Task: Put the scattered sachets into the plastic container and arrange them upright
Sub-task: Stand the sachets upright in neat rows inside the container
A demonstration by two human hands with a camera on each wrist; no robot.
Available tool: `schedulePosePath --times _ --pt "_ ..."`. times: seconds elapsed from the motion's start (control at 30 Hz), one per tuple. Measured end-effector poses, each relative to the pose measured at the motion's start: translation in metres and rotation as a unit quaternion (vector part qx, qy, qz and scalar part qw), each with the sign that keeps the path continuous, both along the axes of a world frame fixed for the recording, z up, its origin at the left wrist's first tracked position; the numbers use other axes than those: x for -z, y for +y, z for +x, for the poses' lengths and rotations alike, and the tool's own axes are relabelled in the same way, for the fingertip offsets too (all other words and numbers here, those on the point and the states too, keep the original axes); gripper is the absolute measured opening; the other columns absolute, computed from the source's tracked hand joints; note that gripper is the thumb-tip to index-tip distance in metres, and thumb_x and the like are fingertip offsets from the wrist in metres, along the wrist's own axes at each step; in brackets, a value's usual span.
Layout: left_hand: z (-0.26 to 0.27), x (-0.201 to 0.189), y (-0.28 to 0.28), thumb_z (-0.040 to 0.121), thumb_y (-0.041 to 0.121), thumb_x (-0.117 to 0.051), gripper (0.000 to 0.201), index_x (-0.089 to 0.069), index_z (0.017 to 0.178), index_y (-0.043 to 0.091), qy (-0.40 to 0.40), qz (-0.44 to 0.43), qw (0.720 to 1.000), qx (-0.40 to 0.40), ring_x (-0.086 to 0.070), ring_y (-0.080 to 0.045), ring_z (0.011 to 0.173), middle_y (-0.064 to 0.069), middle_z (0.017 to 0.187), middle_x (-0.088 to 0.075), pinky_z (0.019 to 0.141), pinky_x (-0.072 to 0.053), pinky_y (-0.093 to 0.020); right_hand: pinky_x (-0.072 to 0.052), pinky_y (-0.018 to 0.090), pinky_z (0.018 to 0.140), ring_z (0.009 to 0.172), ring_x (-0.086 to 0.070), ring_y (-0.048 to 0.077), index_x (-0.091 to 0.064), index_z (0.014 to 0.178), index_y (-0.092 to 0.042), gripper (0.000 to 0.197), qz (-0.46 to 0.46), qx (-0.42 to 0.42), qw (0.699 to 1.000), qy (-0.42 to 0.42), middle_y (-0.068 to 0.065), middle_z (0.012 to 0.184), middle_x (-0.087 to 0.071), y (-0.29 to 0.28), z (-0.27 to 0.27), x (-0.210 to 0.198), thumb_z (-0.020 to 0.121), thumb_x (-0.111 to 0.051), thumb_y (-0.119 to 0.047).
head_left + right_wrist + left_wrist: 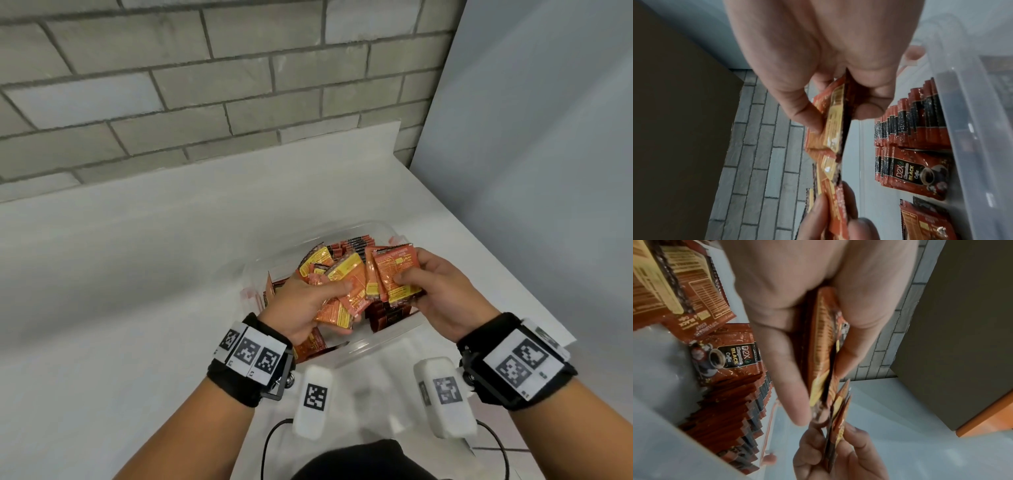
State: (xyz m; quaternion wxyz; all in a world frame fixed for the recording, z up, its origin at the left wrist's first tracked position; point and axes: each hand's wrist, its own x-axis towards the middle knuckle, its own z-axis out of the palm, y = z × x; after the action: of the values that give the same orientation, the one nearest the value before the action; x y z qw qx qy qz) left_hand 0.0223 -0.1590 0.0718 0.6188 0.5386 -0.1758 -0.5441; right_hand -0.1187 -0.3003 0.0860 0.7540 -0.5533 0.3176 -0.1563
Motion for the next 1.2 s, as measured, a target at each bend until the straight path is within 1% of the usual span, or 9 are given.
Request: schedulePosePath --times 0.13,0.2,0.3,0.47,0.67,0.8,0.93,1.1,1.2 --pt "0.000 -0.001 -0.004 0.081 0.011 -0.070 0.026 -0.066 0.106 0.015 -0.042 -0.001 0.999 -0.001 -0.071 -0.027 0.068 -0.015 0.093 -0.073 0.045 -0.057 -0.033 -0.054 0.025 0.065 0.079 -0.068 0.016 -0.062 0.101 -0.010 0.027 -0.029 -0.066 0.997 0.032 0.002 0.087 -0.072 0.003 0.007 -0.004 0.087 -0.052 0.010" --pt "0.002 -0.003 -0.007 0.082 0.017 -0.069 0.026 -0.065 0.108 0.016 -0.035 0.005 0.999 -0.004 -0.071 -0.030 0.076 -0.015 0.098 -0.073 0.055 -0.060 -0.040 -0.055 0.026 0.066 0.081 -0.068 0.017 -0.062 0.104 -0.010 0.028 -0.028 -0.071 0.996 0.037 0.004 0.089 -0.072 0.002 0.010 -0.005 0.087 -0.053 0.010" --pt "0.004 -0.006 -0.006 0.093 0.003 -0.050 0.016 -0.060 0.105 0.007 0.047 -0.003 0.999 -0.020 -0.070 -0.033 0.083 -0.017 0.096 -0.072 0.074 -0.056 -0.050 -0.053 0.028 0.069 0.081 -0.066 0.017 -0.061 0.106 -0.009 0.027 -0.028 -0.046 0.998 0.030 0.004 0.089 -0.071 -0.001 0.014 -0.007 0.088 -0.051 0.008" --pt "0.005 -0.001 -0.006 0.092 -0.004 -0.051 0.019 -0.062 0.102 0.007 0.040 -0.039 0.997 -0.062 -0.071 -0.021 0.082 -0.007 0.090 -0.074 0.073 -0.059 -0.039 -0.054 0.027 0.066 0.082 -0.068 0.015 -0.058 0.115 -0.011 0.030 0.015 -0.041 0.999 0.013 0.003 0.094 -0.071 0.003 0.016 -0.002 0.091 -0.049 0.005" --pt "0.004 0.005 -0.010 0.088 0.000 -0.060 0.020 -0.066 0.101 0.014 -0.002 -0.053 0.991 -0.119 -0.071 -0.021 0.088 -0.005 0.096 -0.074 0.065 -0.060 -0.033 -0.059 0.037 0.072 0.088 -0.070 0.021 -0.059 0.113 -0.013 0.027 0.062 -0.027 0.998 0.016 0.008 0.101 -0.071 0.007 0.021 0.004 0.092 -0.052 0.001" --pt "0.001 0.007 -0.012 0.090 -0.006 -0.054 0.025 -0.064 0.105 0.011 0.026 -0.096 0.985 -0.138 -0.071 -0.020 0.091 -0.006 0.098 -0.074 0.075 -0.059 -0.035 -0.058 0.039 0.079 0.091 -0.070 0.024 -0.060 0.114 -0.010 0.024 0.113 -0.008 0.994 0.003 0.010 0.100 -0.072 0.007 0.025 0.003 0.093 -0.050 -0.002" --pt "0.001 0.007 -0.013 0.088 -0.014 -0.051 0.029 -0.063 0.104 0.007 0.019 -0.101 0.987 -0.121 -0.071 -0.017 0.088 -0.004 0.092 -0.075 0.072 -0.058 -0.028 -0.058 0.039 0.078 0.089 -0.070 0.023 -0.060 0.113 -0.010 0.023 0.118 -0.009 0.993 0.008 0.009 0.099 -0.073 0.006 0.028 0.002 0.093 -0.051 -0.005" --pt "0.000 0.004 -0.014 0.086 -0.005 -0.060 0.028 -0.065 0.110 0.007 -0.032 -0.074 0.988 -0.129 -0.068 -0.023 0.100 -0.012 0.108 -0.071 0.080 -0.055 -0.029 -0.057 0.042 0.080 0.094 -0.069 0.024 -0.060 0.115 -0.012 0.025 0.104 -0.009 0.994 0.009 0.009 0.103 -0.072 0.006 0.030 0.002 0.093 -0.052 -0.005" --pt "0.003 -0.001 -0.014 0.094 0.006 -0.054 0.019 -0.065 0.109 0.008 0.012 -0.055 0.992 -0.112 -0.067 -0.024 0.097 -0.013 0.108 -0.070 0.085 -0.054 -0.036 -0.057 0.038 0.078 0.090 -0.069 0.021 -0.060 0.112 -0.013 0.024 0.082 -0.007 0.997 0.008 0.007 0.099 -0.072 0.005 0.030 0.003 0.093 -0.051 -0.003"
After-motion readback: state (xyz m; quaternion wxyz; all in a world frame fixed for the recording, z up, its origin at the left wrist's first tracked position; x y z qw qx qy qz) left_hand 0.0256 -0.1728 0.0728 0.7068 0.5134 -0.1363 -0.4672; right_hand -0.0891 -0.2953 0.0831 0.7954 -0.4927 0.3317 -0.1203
